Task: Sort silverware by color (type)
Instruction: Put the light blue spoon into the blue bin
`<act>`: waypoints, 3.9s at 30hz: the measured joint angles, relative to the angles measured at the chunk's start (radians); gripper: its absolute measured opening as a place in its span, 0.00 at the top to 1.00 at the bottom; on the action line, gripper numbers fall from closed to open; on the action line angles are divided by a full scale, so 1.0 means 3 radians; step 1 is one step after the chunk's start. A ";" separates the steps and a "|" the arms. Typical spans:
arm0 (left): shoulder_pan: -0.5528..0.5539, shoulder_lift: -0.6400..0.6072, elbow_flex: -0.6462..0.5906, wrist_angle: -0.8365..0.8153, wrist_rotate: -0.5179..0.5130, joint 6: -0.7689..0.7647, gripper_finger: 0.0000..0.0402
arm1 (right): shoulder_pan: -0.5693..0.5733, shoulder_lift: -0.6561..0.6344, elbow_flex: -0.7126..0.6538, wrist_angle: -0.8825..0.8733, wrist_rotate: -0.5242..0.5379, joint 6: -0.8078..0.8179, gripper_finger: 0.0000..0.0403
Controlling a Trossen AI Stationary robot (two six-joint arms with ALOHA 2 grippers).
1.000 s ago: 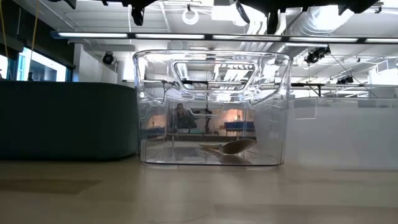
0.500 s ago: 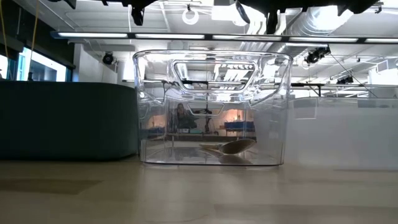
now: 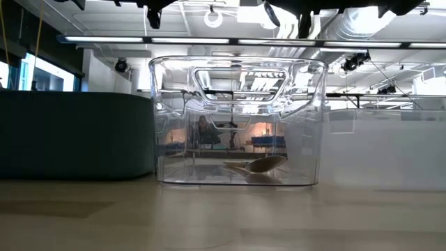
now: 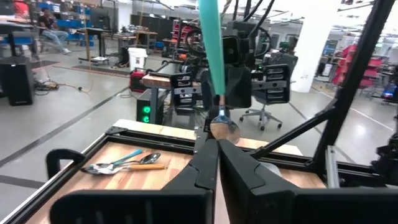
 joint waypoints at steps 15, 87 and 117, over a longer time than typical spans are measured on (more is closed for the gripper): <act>0.0000 -0.0001 0.0000 -0.0015 -0.0385 -0.0093 0.56 | 0.0000 0.0013 0.0003 -0.0014 -0.0017 0.0003 0.99; -0.0095 0.1989 0.1256 0.1222 -0.0012 -0.0192 0.90 | -0.0003 0.0016 0.0003 -0.0123 -0.0076 0.0060 0.95; -0.0084 0.1951 0.1250 0.1061 -0.0051 -0.0142 0.90 | -0.0009 -0.0341 0.0000 -0.0799 -0.0142 0.0141 0.41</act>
